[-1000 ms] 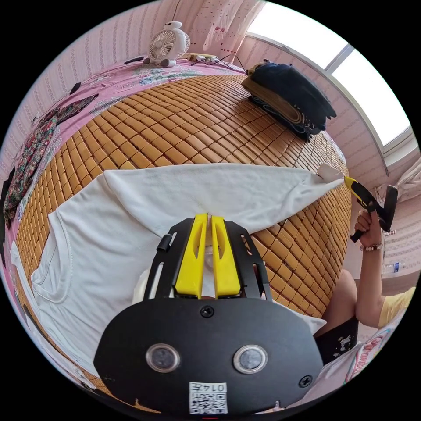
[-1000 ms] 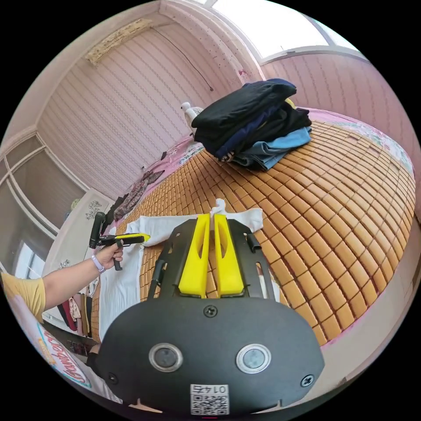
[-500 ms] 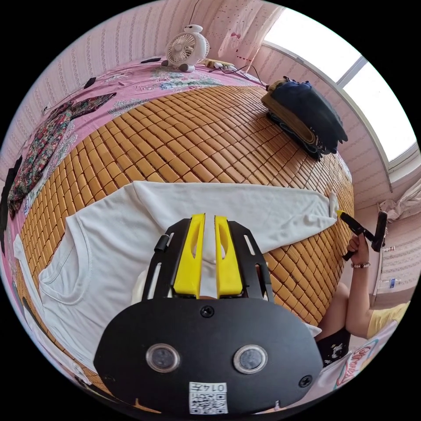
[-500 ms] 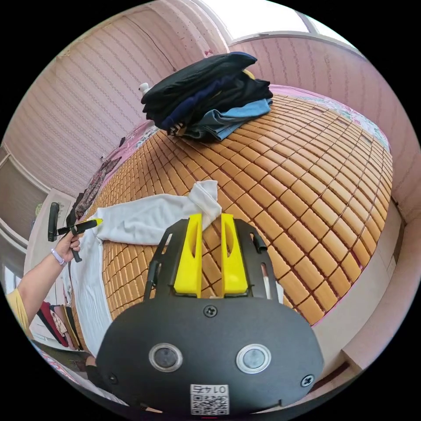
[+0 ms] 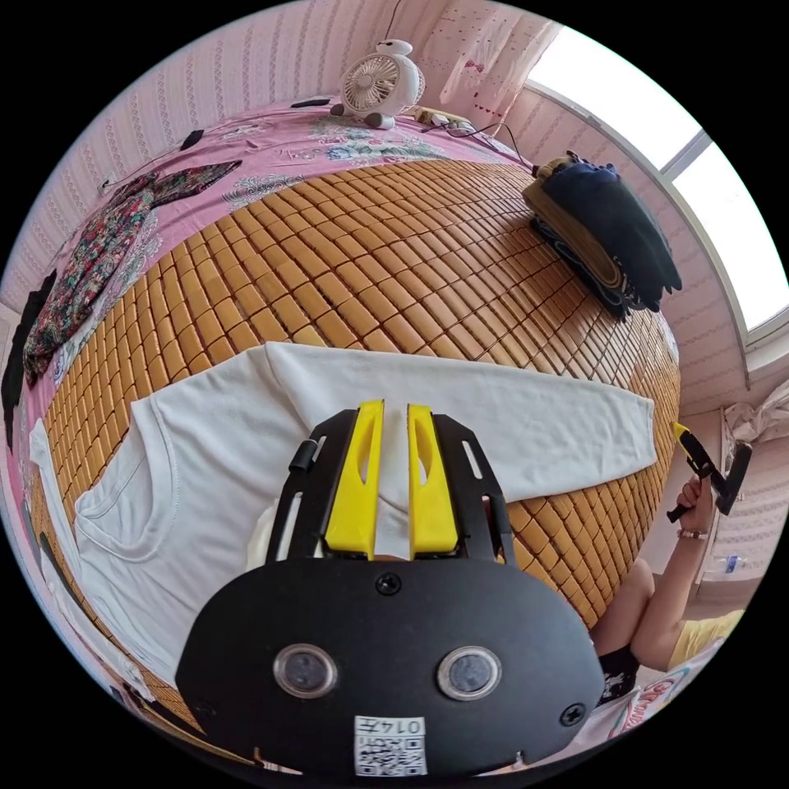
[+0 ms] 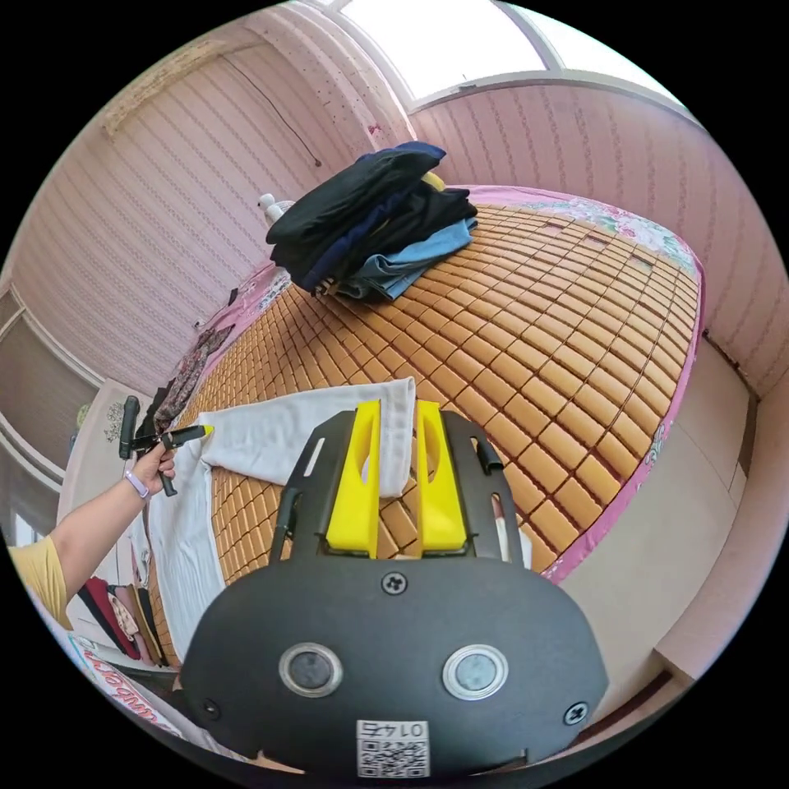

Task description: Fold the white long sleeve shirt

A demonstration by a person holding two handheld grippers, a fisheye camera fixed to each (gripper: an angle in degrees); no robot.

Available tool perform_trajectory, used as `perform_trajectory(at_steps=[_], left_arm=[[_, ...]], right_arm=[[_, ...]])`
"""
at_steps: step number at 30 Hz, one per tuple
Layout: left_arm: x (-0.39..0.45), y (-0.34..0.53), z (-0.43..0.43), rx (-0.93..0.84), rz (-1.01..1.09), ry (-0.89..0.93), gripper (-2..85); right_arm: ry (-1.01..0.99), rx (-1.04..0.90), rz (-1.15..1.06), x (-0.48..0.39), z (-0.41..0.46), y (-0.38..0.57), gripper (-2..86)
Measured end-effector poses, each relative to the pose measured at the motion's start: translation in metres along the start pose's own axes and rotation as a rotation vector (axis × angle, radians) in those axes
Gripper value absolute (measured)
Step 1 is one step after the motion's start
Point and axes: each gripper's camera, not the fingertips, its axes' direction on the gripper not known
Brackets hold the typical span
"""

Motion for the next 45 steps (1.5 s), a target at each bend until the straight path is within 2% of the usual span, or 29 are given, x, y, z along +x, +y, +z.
perform_trajectory(at_steps=[4,7,9,11,18,23,25,29,32,34,36,39,41,43,45], left_arm=[[0.001,0.0,-0.005,0.025,-0.021,-0.076,5.5],[-0.004,0.002,-0.007,0.024,-0.055,-0.055,5.9],[-0.009,0.007,-0.01,0.03,-0.09,-0.025,5.0],[-0.011,0.009,-0.015,0.026,-0.093,0.02,0.4],[0.0,0.011,-0.031,0.033,-0.036,-0.053,-0.9],[0.001,0.019,-0.041,0.068,-0.062,0.027,0.1],[-0.003,0.027,-0.046,0.064,-0.101,0.091,4.8],[-0.011,0.054,-0.079,0.077,-0.108,0.179,7.1],[-0.016,0.106,-0.133,0.149,-0.049,0.228,7.3],[-0.017,0.177,-0.181,0.19,0.024,0.203,7.2],[-0.019,0.244,-0.209,0.171,0.046,0.158,7.1],[-0.029,0.371,-0.237,0.087,-0.037,0.101,6.7],[-0.034,0.445,-0.247,0.019,-0.127,0.083,6.6],[-0.037,0.535,-0.262,-0.025,-0.254,0.029,6.6],[-0.037,0.587,-0.27,-0.036,-0.335,-0.002,6.5]], right_arm=[[0.114,-0.049,-0.099,-0.031,0.031,-0.002,5.8],[0.209,-0.063,-0.158,-0.048,0.039,-0.001,2.2],[0.218,-0.068,-0.19,-0.055,0.04,0.001,0.5],[0.205,-0.064,-0.184,-0.056,0.04,0.001,-0.1],[0.273,-0.068,-0.257,-0.069,0.055,-0.031,-0.7],[0.311,-0.097,-0.254,-0.073,0.067,-0.053,-0.1],[0.287,-0.118,-0.237,-0.073,0.069,-0.057,0.7],[0.302,-0.097,-0.206,-0.078,0.051,-0.045,4.8],[0.331,-0.071,-0.23,-0.087,0.03,-0.016,6.6],[0.29,-0.095,-0.268,-0.097,0.017,0.008,6.9],[0.164,-0.175,-0.333,-0.122,0.004,0.045,6.9],[-0.044,-0.377,-0.445,-0.171,0.006,0.095,7.1],[-0.112,-0.494,-0.525,-0.203,0.012,0.124,7.6],[-0.092,-0.556,-0.616,-0.233,0.02,0.148,8.2],[-0.001,-0.614,-0.692,-0.259,0.036,0.17,8.3]])
